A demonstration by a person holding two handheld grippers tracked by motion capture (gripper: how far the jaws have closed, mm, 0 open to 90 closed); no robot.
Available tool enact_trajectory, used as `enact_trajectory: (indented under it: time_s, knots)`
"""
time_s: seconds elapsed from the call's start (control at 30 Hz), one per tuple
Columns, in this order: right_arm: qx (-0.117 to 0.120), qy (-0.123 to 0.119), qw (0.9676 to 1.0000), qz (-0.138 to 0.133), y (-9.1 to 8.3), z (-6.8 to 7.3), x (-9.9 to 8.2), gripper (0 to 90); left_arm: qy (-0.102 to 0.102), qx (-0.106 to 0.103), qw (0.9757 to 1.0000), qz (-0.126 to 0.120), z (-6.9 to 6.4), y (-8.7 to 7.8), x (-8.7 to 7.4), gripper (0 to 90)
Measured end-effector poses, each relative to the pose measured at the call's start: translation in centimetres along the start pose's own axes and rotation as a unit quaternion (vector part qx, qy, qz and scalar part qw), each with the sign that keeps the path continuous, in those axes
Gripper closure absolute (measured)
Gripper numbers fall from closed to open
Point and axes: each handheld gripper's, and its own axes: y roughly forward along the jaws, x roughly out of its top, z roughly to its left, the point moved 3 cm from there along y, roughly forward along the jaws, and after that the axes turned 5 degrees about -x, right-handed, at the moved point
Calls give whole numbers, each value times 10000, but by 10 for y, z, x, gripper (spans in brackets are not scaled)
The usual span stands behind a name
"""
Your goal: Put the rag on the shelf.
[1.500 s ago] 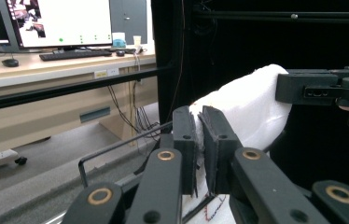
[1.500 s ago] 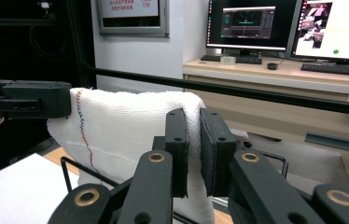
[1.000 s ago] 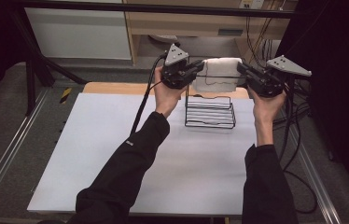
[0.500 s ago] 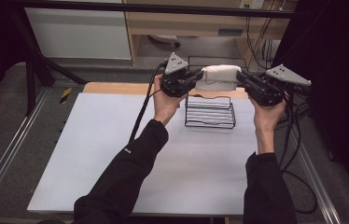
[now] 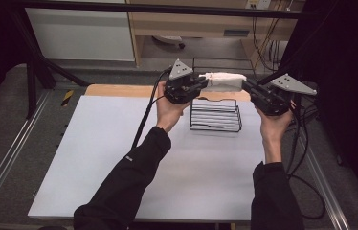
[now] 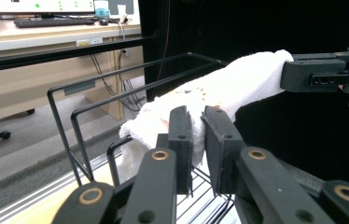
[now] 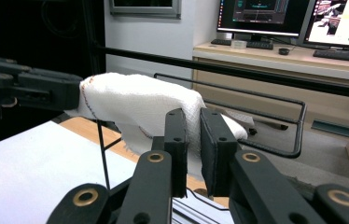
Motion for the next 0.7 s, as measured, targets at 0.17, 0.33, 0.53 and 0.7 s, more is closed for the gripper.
enact_trajectory:
  time_s: [0.17, 0.33, 0.53, 0.7]
  knots:
    - [3, 9, 10000, 7, -1, -1, -5, 819, -55, 56, 10000, -35, 2, -7, 11, 746]
    - [19, 8, 10000, 13, -1, -1, -8, 818, -104, 128, 9999, 8, 2, -3, 26, 786]
    - [34, 3, 10000, 18, 0, -1, -10, 818, -213, 227, 9993, 191, 3, 10, 30, 862]
    - [50, -1, 10000, 26, 0, -1, -10, 816, -235, 253, 9991, 238, 4, 15, 26, 868]
